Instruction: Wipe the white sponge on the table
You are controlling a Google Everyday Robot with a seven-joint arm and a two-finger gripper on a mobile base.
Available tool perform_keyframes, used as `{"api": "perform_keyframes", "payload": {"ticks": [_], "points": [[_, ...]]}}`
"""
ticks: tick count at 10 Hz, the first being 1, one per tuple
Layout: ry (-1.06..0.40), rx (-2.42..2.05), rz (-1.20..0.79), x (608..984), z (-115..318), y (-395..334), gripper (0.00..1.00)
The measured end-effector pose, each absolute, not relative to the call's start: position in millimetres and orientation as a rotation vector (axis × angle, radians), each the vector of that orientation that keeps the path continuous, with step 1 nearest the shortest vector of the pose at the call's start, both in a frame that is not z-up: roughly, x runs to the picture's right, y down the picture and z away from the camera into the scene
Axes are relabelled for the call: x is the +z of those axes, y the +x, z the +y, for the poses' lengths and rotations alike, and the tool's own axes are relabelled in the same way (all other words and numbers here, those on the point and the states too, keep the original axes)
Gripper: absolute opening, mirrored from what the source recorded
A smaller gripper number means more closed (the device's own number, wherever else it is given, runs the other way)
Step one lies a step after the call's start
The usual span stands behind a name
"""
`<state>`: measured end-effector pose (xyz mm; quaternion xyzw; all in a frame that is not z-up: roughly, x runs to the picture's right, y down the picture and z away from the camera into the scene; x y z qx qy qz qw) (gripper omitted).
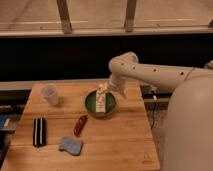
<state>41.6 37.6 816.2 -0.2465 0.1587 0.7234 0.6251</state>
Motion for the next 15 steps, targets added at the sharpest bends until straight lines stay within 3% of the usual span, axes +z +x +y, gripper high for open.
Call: {"api": "perform_keyframes", "payload": {"ticks": [7,15], "points": [[-0.594,1.570,0.361,800.2,39.6,8.1,0.80],[-0.662,1.276,0.301,746.8,147.1,-90.0,0.80]]}}
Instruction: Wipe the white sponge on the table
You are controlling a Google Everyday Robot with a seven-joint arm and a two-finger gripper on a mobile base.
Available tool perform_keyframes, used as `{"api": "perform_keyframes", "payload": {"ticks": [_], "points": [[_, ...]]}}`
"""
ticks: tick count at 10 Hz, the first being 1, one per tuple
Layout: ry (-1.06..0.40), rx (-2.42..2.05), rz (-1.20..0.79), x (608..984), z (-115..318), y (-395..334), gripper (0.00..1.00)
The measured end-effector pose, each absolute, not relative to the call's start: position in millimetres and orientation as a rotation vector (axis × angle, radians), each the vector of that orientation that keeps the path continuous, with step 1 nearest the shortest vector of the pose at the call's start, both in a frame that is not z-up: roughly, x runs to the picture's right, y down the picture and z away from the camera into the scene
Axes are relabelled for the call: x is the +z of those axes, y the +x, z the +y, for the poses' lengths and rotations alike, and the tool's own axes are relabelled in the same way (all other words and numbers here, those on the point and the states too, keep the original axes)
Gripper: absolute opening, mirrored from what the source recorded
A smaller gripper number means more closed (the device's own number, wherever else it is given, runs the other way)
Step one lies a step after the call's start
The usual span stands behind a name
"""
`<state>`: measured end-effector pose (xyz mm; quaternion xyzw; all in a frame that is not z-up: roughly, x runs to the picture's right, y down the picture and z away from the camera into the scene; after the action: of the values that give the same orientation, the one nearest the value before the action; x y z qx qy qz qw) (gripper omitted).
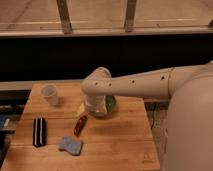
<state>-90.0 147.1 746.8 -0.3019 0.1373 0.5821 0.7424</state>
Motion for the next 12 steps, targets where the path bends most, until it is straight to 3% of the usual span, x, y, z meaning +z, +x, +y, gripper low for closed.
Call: {"api": "perform_keyframes", "payload": {"ticks": [12], "points": [[-0.753,1.138,0.336,759.6,187.3,-130.7,0.80]]}}
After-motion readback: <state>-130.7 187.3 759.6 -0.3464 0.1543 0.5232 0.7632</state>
